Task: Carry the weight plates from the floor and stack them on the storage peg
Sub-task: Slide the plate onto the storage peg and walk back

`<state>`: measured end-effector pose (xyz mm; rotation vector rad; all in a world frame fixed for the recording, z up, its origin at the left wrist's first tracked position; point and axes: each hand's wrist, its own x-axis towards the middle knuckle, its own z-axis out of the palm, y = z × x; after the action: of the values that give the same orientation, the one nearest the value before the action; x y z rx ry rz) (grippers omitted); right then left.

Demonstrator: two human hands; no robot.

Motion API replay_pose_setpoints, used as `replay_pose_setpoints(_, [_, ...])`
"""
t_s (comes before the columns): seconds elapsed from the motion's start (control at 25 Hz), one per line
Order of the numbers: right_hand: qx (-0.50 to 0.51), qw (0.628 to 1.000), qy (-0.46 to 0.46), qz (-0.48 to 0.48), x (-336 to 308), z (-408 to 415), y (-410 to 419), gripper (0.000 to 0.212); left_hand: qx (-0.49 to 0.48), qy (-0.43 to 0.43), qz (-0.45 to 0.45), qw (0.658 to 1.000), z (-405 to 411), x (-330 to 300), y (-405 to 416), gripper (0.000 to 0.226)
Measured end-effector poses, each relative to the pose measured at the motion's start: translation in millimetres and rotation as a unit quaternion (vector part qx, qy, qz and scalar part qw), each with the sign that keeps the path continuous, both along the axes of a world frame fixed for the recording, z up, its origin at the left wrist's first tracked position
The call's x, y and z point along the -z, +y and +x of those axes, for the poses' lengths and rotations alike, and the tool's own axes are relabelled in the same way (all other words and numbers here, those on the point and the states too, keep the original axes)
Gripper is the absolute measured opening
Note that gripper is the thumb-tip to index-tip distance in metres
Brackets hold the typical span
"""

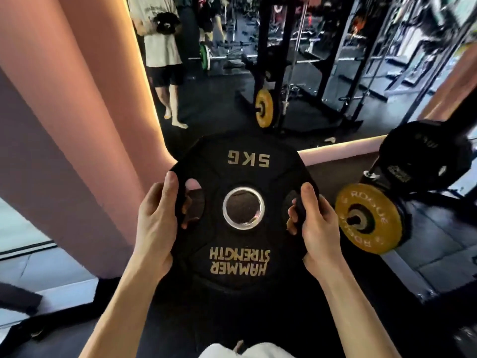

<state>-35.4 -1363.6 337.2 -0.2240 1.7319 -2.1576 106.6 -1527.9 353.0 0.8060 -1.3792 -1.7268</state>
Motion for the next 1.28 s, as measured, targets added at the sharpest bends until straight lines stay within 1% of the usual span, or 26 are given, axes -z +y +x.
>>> replay_pose_setpoints(0.16, [0.087, 0.996, 0.006, -0.003, -13, -52, -21, 0.037, 0.07, -0.008, 0.002, 0.998, -79, -10, -40, 0.045])
replay_pose_setpoints(0.36, [0.197, 0.98, 0.028, 0.008, -20, -98, -41, 0.037, 0.189, -0.002, -0.03, 0.981, -166, -18, -79, 0.045])
replay_pose_setpoints(0.52, [0.29, 0.956, 0.037, 0.02, -20, -132, -64, 0.034, 0.279, 0.002, -0.033, 0.96, -238, -17, -112, 0.048])
replay_pose_setpoints(0.6, [0.334, 0.941, 0.041, 0.025, -20, -150, -82, 0.037, 0.324, 0.004, -0.024, 0.946, -276, -17, -131, 0.045])
replay_pose_setpoints(0.72, [0.392, 0.918, 0.048, 0.024, -23, -175, -108, 0.038, 0.392, 0.004, -0.004, 0.92, -334, -23, -160, 0.04])
replay_pose_setpoints(0.8, [0.428, 0.902, 0.053, -0.001, -27, -190, -121, 0.041, 0.446, 0.01, 0.0, 0.895, -371, -30, -171, 0.038])
replay_pose_setpoints(0.92, [0.481, 0.875, 0.058, 0.0, -37, -211, -129, 0.039, 0.482, 0.007, -0.02, 0.876, -415, -39, -174, 0.035])
replay_pose_setpoints(1.08, [0.538, 0.838, 0.085, 0.011, -57, -255, -124, 0.034, 0.528, 0.042, -0.026, 0.848, -480, -54, -157, 0.033])
replay_pose_setpoints(1.28, [0.553, 0.824, 0.122, 0.026, -78, -329, -86, 0.039, 0.532, 0.084, -0.035, 0.842, -565, -71, -116, 0.037])
